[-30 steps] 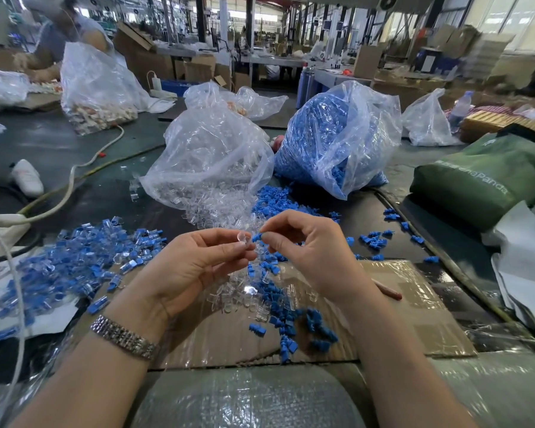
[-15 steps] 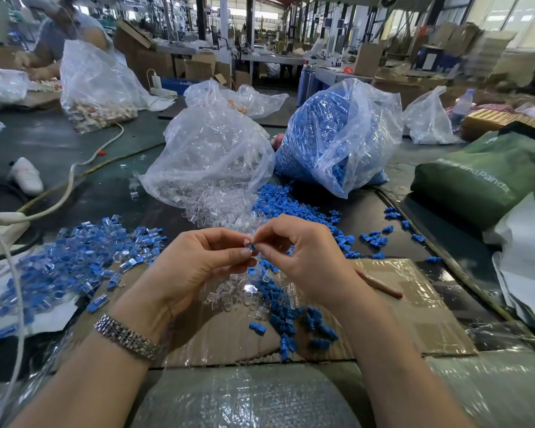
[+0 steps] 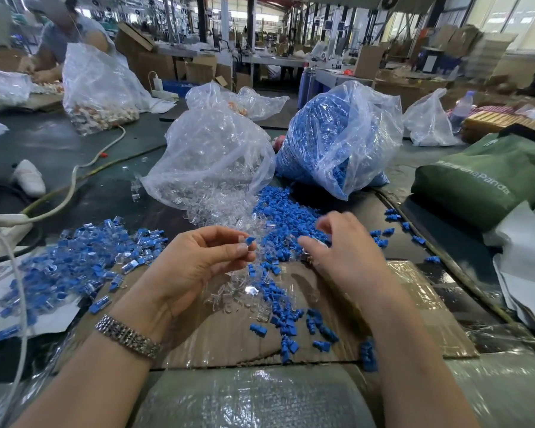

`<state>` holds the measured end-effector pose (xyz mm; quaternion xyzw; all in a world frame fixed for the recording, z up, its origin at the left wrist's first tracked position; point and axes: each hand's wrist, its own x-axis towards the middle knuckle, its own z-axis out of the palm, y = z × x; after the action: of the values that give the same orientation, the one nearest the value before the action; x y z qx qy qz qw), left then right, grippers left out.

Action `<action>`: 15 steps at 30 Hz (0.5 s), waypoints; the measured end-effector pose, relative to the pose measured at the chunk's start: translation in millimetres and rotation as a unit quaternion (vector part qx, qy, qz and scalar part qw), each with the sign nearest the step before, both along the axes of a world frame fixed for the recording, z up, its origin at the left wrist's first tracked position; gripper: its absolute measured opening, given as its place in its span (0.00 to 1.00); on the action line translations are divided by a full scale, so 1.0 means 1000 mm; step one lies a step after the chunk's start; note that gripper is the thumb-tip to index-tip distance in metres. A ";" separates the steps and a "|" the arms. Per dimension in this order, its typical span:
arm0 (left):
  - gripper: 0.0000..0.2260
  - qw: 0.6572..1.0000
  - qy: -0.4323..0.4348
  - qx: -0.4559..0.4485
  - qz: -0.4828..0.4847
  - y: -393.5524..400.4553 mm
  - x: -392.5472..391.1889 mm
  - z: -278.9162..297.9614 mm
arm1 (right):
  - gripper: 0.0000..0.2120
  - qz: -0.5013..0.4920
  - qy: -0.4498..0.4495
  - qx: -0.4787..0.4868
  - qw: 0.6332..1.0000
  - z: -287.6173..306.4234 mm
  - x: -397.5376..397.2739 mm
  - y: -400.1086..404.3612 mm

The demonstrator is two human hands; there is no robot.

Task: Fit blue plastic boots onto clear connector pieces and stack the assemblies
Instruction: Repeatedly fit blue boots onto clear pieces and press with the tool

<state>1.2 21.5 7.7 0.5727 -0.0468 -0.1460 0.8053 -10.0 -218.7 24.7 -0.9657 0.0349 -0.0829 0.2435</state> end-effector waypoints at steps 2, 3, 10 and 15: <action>0.10 1.000 0.008 -0.024 0.014 0.001 0.002 -0.001 | 0.36 -0.072 0.124 -0.084 0.986 -0.004 0.000 -0.013; 0.10 0.999 0.010 -0.029 0.020 0.001 0.002 -0.001 | 0.36 -0.080 0.165 -0.106 0.977 -0.006 0.001 -0.017; 0.13 0.998 0.006 -0.045 0.046 0.000 0.004 -0.002 | 0.18 -0.046 0.161 -0.127 0.978 -0.008 0.001 -0.016; 0.14 0.997 0.006 -0.052 0.051 0.000 0.004 -0.002 | 0.15 -0.037 0.194 -0.139 0.970 -0.007 0.001 -0.019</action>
<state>5.4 21.6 6.1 0.5311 -0.0206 -0.1057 0.8405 -9.0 -237.3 17.9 -0.9858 0.1050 0.0931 0.0922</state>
